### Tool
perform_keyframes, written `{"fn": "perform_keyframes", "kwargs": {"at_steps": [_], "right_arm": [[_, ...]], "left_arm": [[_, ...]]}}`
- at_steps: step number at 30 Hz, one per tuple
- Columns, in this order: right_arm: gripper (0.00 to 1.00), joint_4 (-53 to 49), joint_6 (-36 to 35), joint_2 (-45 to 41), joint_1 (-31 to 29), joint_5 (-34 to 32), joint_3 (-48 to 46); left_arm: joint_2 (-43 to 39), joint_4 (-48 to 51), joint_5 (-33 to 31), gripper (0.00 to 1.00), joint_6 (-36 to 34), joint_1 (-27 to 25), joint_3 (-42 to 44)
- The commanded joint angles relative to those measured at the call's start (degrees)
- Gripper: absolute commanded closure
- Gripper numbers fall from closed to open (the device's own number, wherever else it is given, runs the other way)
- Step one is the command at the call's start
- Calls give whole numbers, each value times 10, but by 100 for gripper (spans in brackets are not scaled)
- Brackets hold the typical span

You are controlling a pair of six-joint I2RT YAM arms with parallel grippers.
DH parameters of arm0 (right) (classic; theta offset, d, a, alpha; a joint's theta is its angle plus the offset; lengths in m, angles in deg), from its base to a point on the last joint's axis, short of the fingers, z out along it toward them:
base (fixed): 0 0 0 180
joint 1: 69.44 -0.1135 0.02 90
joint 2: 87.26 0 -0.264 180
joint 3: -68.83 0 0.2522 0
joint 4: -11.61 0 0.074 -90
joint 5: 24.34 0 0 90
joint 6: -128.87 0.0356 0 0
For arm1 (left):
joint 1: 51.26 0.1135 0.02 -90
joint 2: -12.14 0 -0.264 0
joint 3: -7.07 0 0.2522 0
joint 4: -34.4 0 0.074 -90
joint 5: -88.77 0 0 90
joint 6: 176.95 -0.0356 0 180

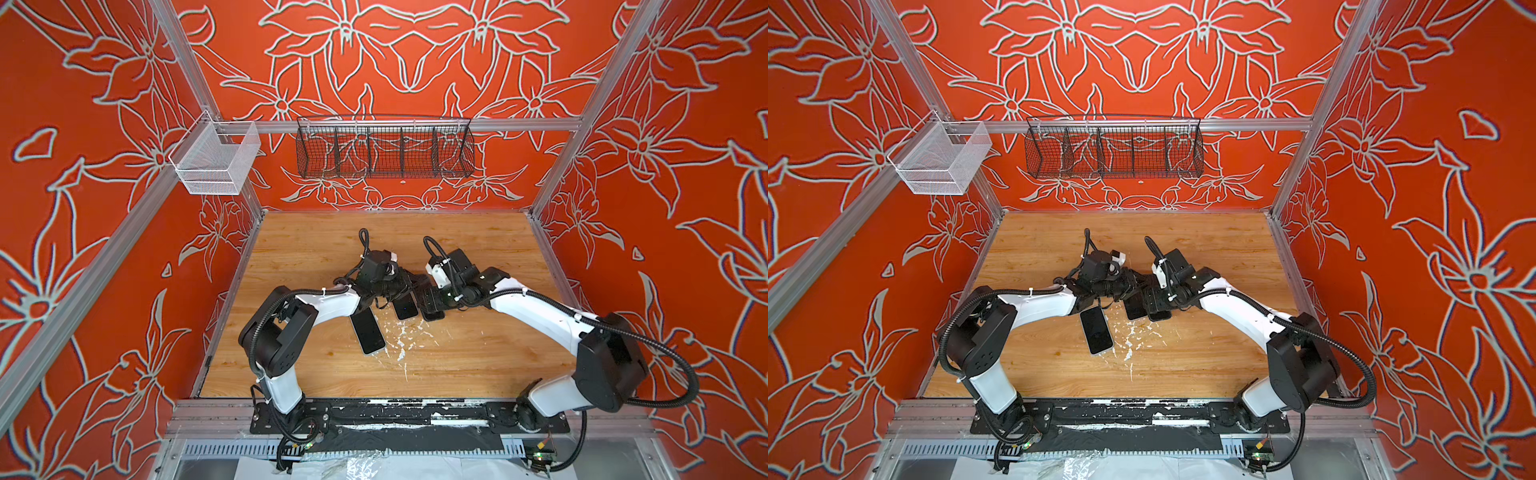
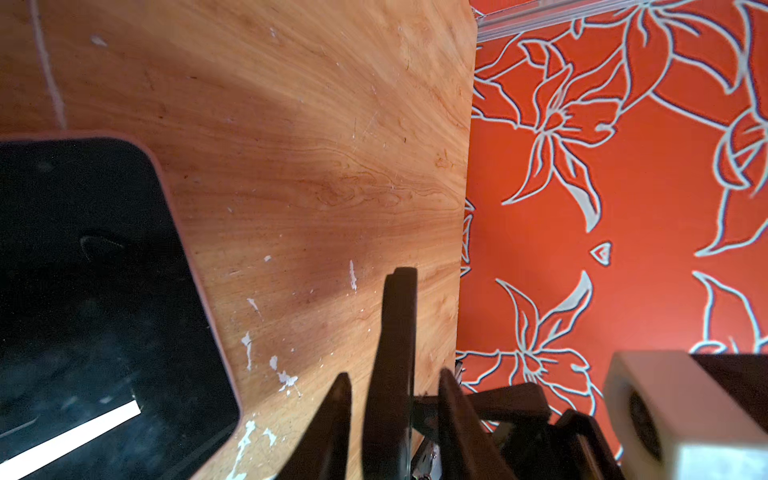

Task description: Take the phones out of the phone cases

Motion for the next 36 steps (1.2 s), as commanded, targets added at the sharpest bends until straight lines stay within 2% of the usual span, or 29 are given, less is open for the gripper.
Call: {"fn": "perform_keyframes", "kwargs": {"at_steps": [1,5,23,26,29,32,33,34,35,36], "right_arm": [[66,14,4,-18,-2,-3,-6],[66,16,3,-18,-2,-7,-10],[66,22,6,-29,-2,-7,-11],[66,21,5,-29,-2,-8,-11],[66,21,6,-32,-2,-9,-14],[63,19,4,-38,-2,-12,-15],[58,18,3,-43,-2,-13,-16],[48,18,2,-48,-2,-15,-16],[31,18,-2,-56,-1,-15,-18],[22,20,-3,-67,-1,-14,-20]], "left_arm": [[7,-36,1,77,13,-3,3],[7,-48,8,81,21,-4,9],[18,-40,8,80,-1,-21,7],[19,-42,8,87,1,-21,9],[15,-42,8,100,1,-21,9],[5,-42,4,100,-5,-21,9],[0,-43,4,100,-7,-19,9],[-5,-46,6,100,-9,-17,9],[-10,-55,10,100,-9,-14,12],[-16,-71,16,100,-7,-9,15]]}}
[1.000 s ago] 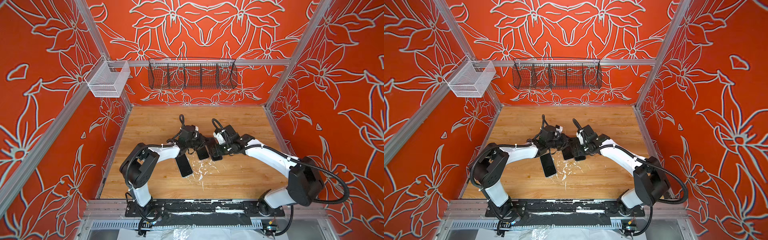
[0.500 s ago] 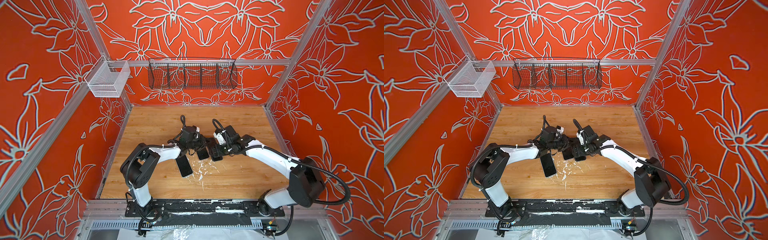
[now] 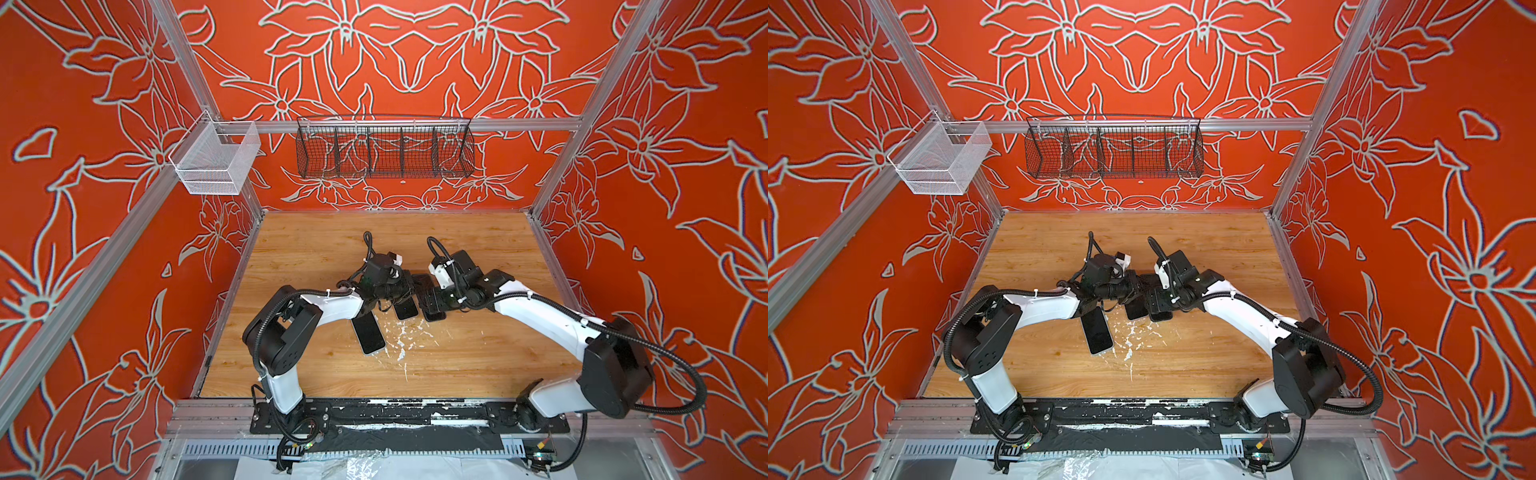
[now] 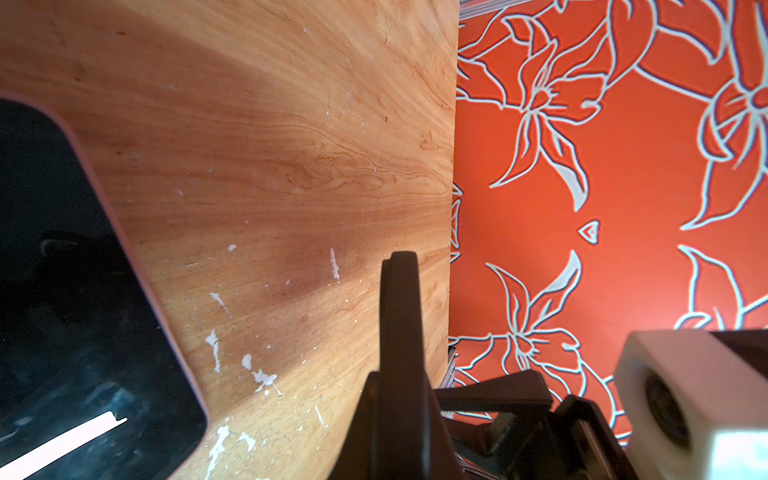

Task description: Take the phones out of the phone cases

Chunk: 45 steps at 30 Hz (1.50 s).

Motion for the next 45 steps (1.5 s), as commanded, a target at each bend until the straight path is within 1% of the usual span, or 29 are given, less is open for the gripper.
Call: {"fn": "perform_keyframes", "kwargs": {"at_steps": [1,3,5,9,11,13,17,21,26,31,35,38,45], "right_arm": [[17,16,-12,-47,-3,-10,-6],[9,17,-15,-76,-1,-3,-8],[3,14,-11,-107,5,8,-10],[2,15,13,-179,27,21,-21],[2,23,28,-207,43,42,-33],[2,29,51,-228,61,65,-46],[4,61,86,-250,78,110,-78],[7,109,113,-262,81,144,-110],[11,224,174,-279,83,183,-171],[12,309,210,-275,83,209,-210],[14,350,232,-254,82,221,-222],[17,432,274,-240,82,222,-253],[27,512,300,-203,79,211,-275]], "left_arm": [[-28,-45,14,100,-5,12,10],[-40,-83,32,100,0,26,22],[-52,-103,41,100,0,38,34],[-84,-107,32,100,-19,55,49],[-99,-118,20,100,-25,58,57],[-111,-150,1,100,-27,58,72],[-135,-233,-67,100,-21,58,116],[-145,-279,-124,100,5,58,137],[-122,-384,-166,100,80,58,149],[-77,-487,-195,100,143,57,159],[-53,-501,-190,100,160,56,148],[-46,-505,-195,100,162,52,147],[-39,-501,-197,100,174,49,145]]}}
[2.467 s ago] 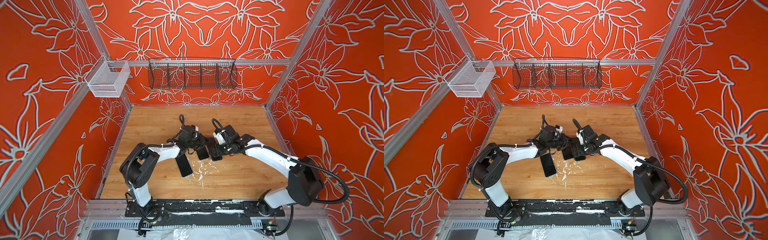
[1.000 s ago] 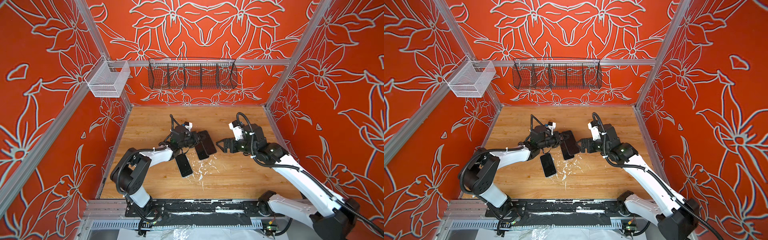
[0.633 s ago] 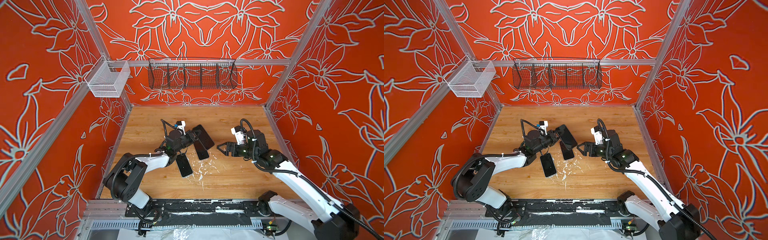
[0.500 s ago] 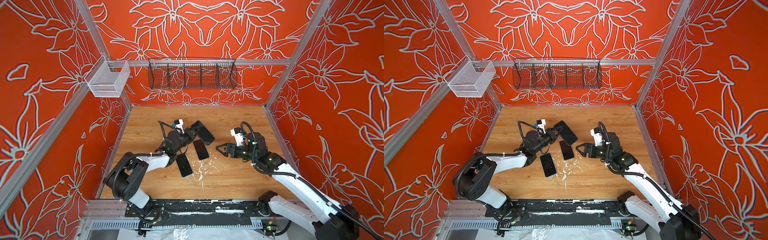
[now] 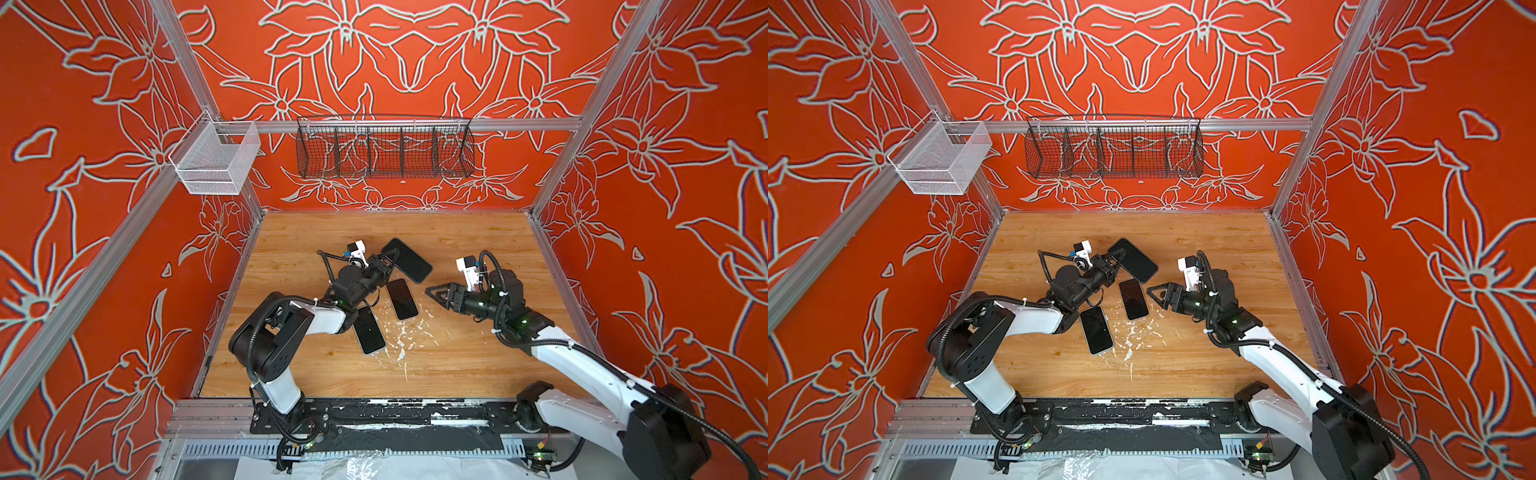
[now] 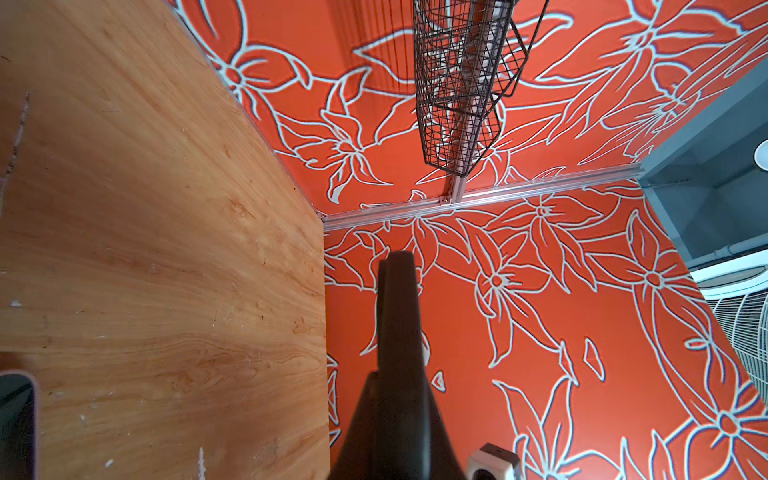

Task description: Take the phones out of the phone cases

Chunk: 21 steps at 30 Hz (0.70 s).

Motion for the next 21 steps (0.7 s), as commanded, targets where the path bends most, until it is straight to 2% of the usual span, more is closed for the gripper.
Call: {"fn": "perform_keyframes", "kwargs": {"at_steps": [1,7,21], "right_arm": [[28,77,32,15,-4,-1,-6],[35,111,34,47,-18,-7,6],[51,257,90,138,-41,-14,13]], "left_arm": [[2,-65,-6,100,23,-3,-12],[0,-66,-7,100,32,-5,-9],[-15,-64,-7,100,41,-8,-6]]}}
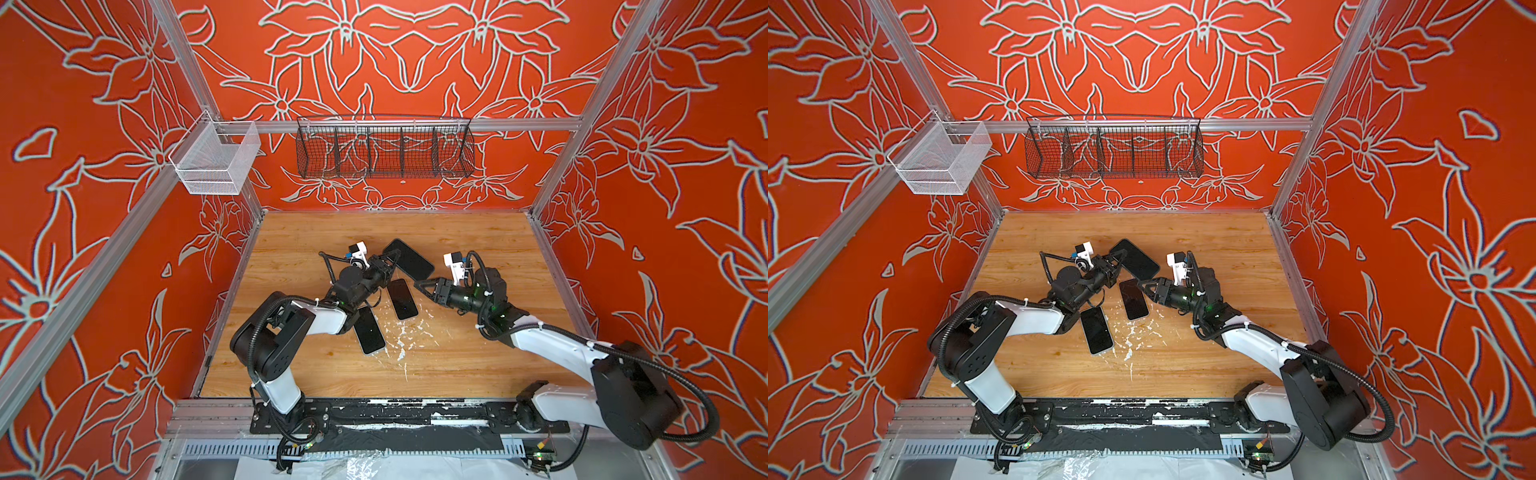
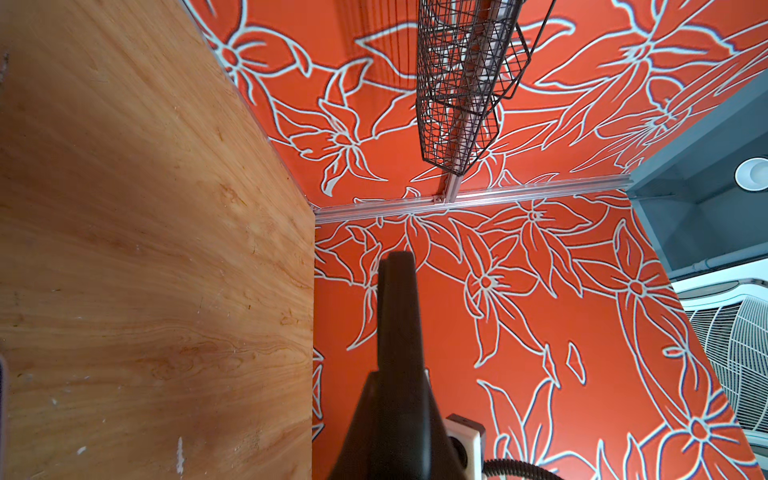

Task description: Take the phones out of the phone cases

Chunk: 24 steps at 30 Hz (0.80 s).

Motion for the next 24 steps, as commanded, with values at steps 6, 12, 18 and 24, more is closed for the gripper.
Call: {"fn": "perform_keyframes", "kwargs": {"at_steps": [6,12,18,24], "right_arm": [[61,66,26,18,-12,-16,19],[66,68,27,18,-14,-20,16],[72,76,30,18,-15,-25,12],[76,83,32,21,-16,-30,10]], "left_arm": [[-21,-60,-9,100,10,-3,-4],[-20,-66,-11,100,14,-3,-2],[-14,-73,-12,100,22,-4,-3],[-14,-73,-14,100,24,-8,-5]]}}
